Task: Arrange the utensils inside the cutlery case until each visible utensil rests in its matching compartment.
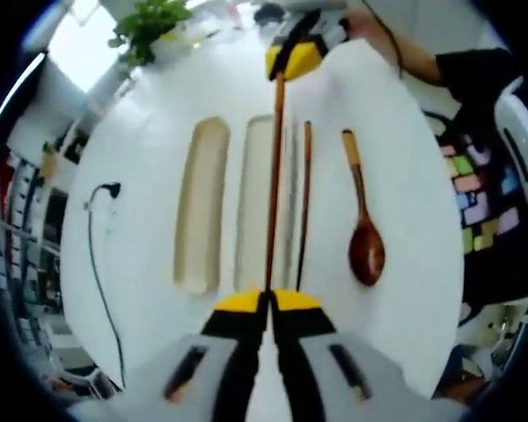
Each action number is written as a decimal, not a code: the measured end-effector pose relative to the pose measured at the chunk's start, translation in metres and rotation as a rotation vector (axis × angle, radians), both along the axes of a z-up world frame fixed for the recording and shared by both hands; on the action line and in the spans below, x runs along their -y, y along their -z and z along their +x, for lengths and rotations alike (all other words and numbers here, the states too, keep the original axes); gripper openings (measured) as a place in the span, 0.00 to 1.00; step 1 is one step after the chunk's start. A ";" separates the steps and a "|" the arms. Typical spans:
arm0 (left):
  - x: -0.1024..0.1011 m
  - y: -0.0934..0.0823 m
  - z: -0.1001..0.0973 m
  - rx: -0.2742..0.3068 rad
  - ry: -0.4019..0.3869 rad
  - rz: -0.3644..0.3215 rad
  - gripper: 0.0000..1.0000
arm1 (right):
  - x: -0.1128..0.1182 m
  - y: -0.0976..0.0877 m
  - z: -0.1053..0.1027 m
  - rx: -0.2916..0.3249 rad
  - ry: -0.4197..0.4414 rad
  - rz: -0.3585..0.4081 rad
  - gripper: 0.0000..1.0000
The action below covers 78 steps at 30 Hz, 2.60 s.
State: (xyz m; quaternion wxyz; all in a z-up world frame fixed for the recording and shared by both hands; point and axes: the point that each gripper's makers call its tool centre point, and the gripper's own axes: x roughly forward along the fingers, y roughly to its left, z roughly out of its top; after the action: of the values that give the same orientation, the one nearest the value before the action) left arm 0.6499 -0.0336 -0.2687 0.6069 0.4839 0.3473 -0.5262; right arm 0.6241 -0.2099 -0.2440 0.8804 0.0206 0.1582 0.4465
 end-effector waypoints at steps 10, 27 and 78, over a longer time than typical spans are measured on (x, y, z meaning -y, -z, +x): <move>0.006 -0.018 0.029 0.028 -0.002 0.000 0.03 | 0.007 -0.017 0.026 0.015 0.040 -0.004 0.09; 0.022 -0.010 0.072 0.004 0.010 0.010 0.03 | 0.025 0.000 0.076 -0.026 0.132 0.006 0.11; 0.022 0.049 0.089 -0.048 0.016 0.002 0.04 | 0.030 0.052 0.114 -0.057 0.170 -0.145 0.12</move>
State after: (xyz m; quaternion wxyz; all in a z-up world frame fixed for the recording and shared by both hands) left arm 0.7392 -0.0552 -0.3181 0.5936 0.4745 0.3583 -0.5422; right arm 0.7386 -0.2396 -0.2957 0.9094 -0.0169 0.2127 0.3569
